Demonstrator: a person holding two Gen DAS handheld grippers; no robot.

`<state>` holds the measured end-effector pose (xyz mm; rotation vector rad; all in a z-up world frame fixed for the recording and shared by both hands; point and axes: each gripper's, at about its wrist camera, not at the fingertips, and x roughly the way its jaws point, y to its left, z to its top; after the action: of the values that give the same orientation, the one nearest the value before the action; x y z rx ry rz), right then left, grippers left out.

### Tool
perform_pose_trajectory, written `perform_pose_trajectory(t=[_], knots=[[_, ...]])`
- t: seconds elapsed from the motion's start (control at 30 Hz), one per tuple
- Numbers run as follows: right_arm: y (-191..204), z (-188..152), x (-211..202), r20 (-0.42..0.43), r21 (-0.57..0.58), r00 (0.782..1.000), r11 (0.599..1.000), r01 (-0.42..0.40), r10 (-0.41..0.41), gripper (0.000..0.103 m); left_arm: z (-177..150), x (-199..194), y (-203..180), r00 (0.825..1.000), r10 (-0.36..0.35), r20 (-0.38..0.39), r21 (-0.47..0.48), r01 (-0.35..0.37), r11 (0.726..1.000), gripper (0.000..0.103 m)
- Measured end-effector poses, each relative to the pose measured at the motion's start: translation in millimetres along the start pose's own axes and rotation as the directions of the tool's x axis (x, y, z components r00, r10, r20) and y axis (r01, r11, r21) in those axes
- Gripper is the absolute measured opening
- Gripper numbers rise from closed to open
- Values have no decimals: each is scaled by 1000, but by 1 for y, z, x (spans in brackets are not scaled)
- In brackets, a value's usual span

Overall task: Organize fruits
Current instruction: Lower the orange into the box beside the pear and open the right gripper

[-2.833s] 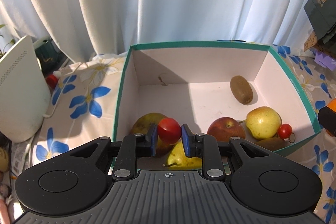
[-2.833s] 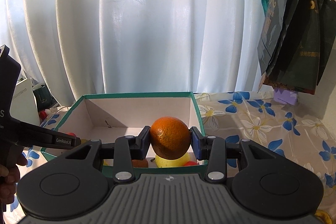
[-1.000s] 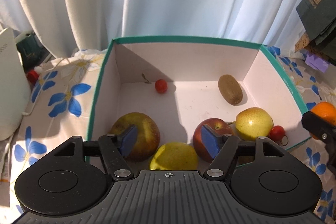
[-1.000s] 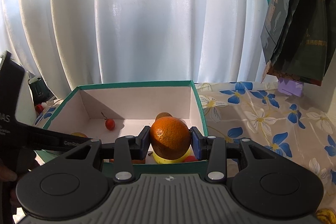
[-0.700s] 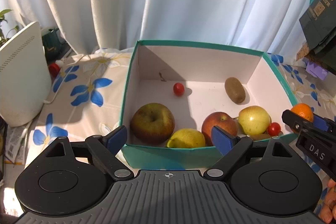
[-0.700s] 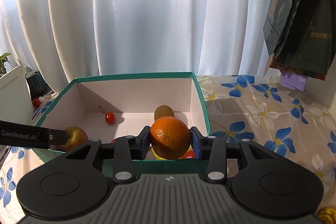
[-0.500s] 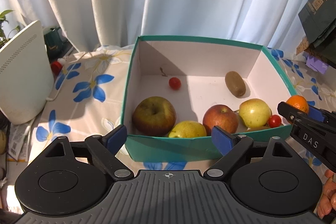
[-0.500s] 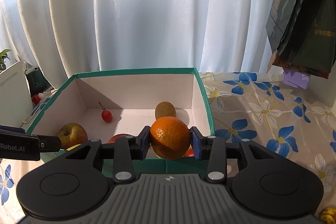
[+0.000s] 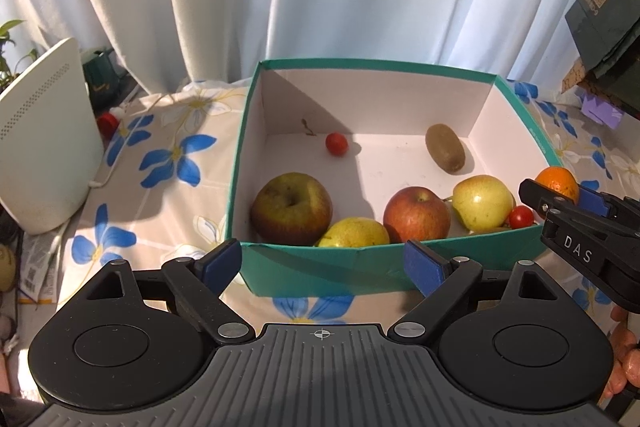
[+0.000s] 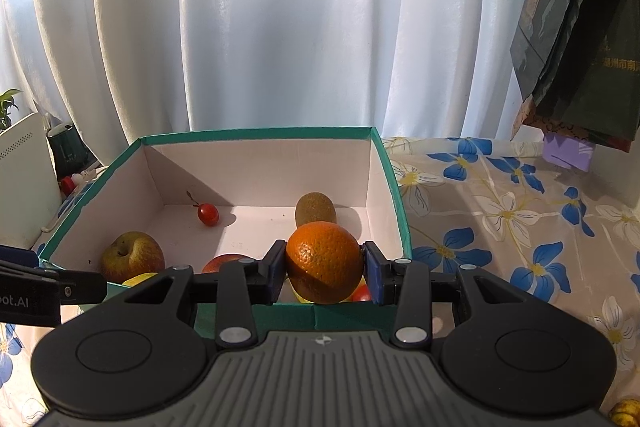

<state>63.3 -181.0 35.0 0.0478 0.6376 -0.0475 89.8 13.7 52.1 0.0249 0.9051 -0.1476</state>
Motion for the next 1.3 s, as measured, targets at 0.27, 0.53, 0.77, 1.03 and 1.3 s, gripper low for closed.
perform_pose_trajectory(t=[0.27,0.53,0.77,1.03,1.3], knots=[[0,-1,2,-1,-2,1000,1000,-1,1,40,-2,3,-1,1000,9,-20,5,-8,1000,92],[0,-1,4,-8,-7,1000,1000,-1,1,40,-3,7,0,999,15,-38,5,-15,1000,92],[0,-3,10,-30,-10,1000,1000,-4,4,40,-3,8,-1,999,19,-44,5,-19,1000,92],[1,-5,14,-36,-26,999,1000,-3,2,40,-3,10,1,998,27,-52,2,-26,1000,92],[4,-5,15,-41,-47,999,999,-3,1,40,-6,9,4,998,31,-60,2,-31,1000,92]])
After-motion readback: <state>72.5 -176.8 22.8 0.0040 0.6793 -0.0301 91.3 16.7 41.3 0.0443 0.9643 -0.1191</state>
